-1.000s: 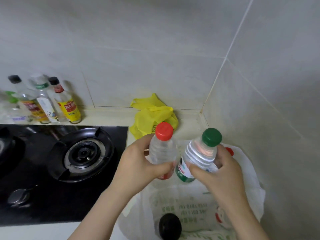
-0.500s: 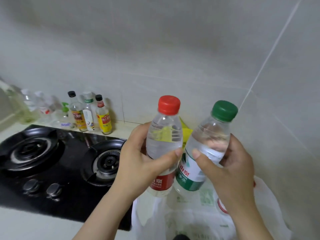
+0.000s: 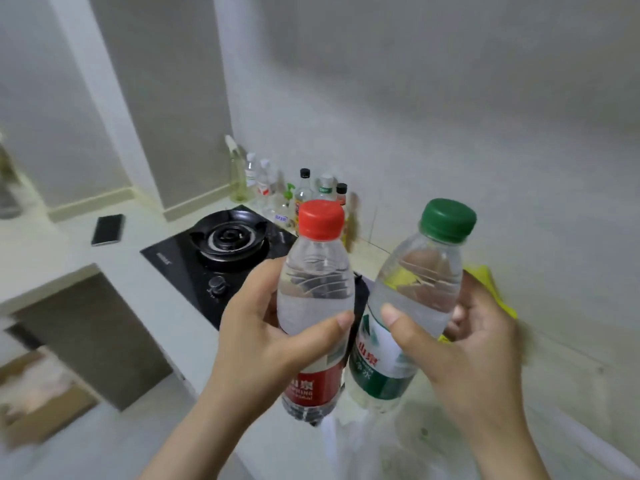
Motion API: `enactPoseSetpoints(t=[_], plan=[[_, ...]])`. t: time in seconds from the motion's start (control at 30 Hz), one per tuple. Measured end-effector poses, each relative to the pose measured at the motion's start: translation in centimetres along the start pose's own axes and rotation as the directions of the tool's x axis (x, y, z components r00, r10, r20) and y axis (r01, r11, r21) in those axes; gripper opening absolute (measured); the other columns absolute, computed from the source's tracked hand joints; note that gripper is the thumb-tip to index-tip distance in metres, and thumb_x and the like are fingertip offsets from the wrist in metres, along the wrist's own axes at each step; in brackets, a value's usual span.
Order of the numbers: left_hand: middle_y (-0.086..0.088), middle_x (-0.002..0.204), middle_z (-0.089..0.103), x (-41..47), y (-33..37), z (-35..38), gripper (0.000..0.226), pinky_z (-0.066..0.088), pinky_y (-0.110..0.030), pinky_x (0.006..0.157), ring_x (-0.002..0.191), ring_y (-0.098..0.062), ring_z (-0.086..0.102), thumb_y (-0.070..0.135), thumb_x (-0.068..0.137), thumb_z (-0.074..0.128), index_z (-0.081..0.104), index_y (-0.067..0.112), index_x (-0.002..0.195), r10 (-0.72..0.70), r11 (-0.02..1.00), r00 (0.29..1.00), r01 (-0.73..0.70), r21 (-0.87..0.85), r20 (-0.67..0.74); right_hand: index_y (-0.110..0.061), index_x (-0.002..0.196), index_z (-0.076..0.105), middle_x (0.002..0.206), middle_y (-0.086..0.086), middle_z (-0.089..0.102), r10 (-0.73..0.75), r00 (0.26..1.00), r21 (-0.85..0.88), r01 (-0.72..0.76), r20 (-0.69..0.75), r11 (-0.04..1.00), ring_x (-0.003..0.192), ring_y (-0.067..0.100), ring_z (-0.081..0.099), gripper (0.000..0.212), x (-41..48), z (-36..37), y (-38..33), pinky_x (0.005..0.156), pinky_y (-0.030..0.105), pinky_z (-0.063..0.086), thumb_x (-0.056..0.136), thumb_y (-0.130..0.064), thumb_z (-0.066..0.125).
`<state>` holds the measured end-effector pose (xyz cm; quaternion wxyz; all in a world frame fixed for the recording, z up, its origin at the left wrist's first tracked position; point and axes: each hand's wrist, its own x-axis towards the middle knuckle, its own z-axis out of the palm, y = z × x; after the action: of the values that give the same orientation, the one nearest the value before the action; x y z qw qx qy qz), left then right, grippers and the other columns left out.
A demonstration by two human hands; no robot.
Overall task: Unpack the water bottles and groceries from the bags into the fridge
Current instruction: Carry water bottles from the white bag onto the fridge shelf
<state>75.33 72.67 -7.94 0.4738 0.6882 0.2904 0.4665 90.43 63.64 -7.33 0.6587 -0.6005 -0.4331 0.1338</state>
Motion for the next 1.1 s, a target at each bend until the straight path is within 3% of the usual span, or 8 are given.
enactPoseSetpoints(t=[0.13, 0.27, 0.53, 0.73, 0.87, 1.1], plan=[[0.006, 0.094, 0.072, -2.2, 0.6, -3.5, 0.047, 0.051, -0.013, 0.069, 0.086, -0.003, 0.068, 0.043, 0.056, 0.075, 0.068, 0.030, 0.101, -0.007, 0.995, 0.985, 0.024, 0.093, -0.172, -0.025, 0.094, 0.069, 0.086, -0.012, 0.074, -0.007, 0.992, 0.082, -0.004, 0.125, 0.997, 0.076, 0.001, 0.070, 0.039, -0.6, 2.8, -0.2, 0.060, 0.009, 0.049, 0.057, -0.017, 0.078], [0.005, 0.096, 0.072, -4.2, 1.3, -7.2, 0.047, 0.058, -0.029, 0.074, 0.087, -0.007, 0.069, 0.044, 0.056, 0.076, 0.067, 0.032, 0.101, -0.030, 0.988, 0.958, 0.071, 0.137, -0.286, -0.026, 0.093, 0.070, 0.087, -0.009, 0.075, -0.037, 0.966, 0.140, 0.001, 0.257, 0.990, 0.080, 0.003, 0.070, 0.036, -1.4, 6.1, -1.6, 0.062, 0.008, 0.049, 0.058, -0.016, 0.077], [-0.001, 0.097, 0.072, -9.2, 2.7, -16.8, 0.051, 0.058, -0.043, 0.077, 0.088, -0.017, 0.070, 0.045, 0.053, 0.078, 0.067, 0.030, 0.100, -0.027, 0.978, 0.879, 0.121, 0.168, -0.476, -0.041, 0.091, 0.069, 0.090, -0.012, 0.073, -0.117, 0.886, 0.231, 0.011, 0.450, 0.973, 0.081, 0.002, 0.069, 0.041, -4.8, 15.4, -5.5, 0.062, 0.009, 0.050, 0.054, -0.026, 0.081], [0.005, 0.092, 0.072, -13.5, 4.0, -24.1, 0.054, 0.056, -0.021, 0.066, 0.084, -0.010, 0.070, 0.051, 0.049, 0.075, 0.067, 0.031, 0.098, -0.020, 0.964, 0.809, 0.172, 0.204, -0.588, -0.039, 0.097, 0.069, 0.097, -0.008, 0.073, -0.168, 0.815, 0.262, 0.021, 0.554, 0.965, 0.088, 0.007, 0.070, 0.044, -8.7, 22.4, -8.2, 0.069, 0.019, 0.054, 0.055, -0.032, 0.082], [0.003, 0.093, 0.072, -16.9, 4.4, -28.9, 0.053, 0.059, -0.035, 0.072, 0.086, -0.015, 0.071, 0.052, 0.049, 0.077, 0.067, 0.030, 0.096, -0.011, 0.961, 0.753, 0.190, 0.201, -0.658, -0.044, 0.097, 0.068, 0.098, -0.006, 0.072, -0.206, 0.765, 0.271, 0.042, 0.611, 0.962, 0.089, 0.008, 0.069, 0.046, -12.1, 26.9, -10.0, 0.073, 0.024, 0.055, 0.052, -0.045, 0.077], [0.006, 0.094, 0.072, -22.6, 5.5, -34.4, 0.051, 0.056, -0.021, 0.068, 0.085, -0.011, 0.071, 0.052, 0.047, 0.078, 0.067, 0.036, 0.095, 0.016, 0.956, 0.594, 0.227, 0.187, -0.805, -0.034, 0.093, 0.069, 0.093, -0.007, 0.072, -0.262, 0.612, 0.315, 0.021, 0.746, 0.949, 0.084, 0.004, 0.069, 0.041, -16.4, 33.7, -12.6, 0.066, 0.013, 0.054, 0.057, -0.023, 0.083]])
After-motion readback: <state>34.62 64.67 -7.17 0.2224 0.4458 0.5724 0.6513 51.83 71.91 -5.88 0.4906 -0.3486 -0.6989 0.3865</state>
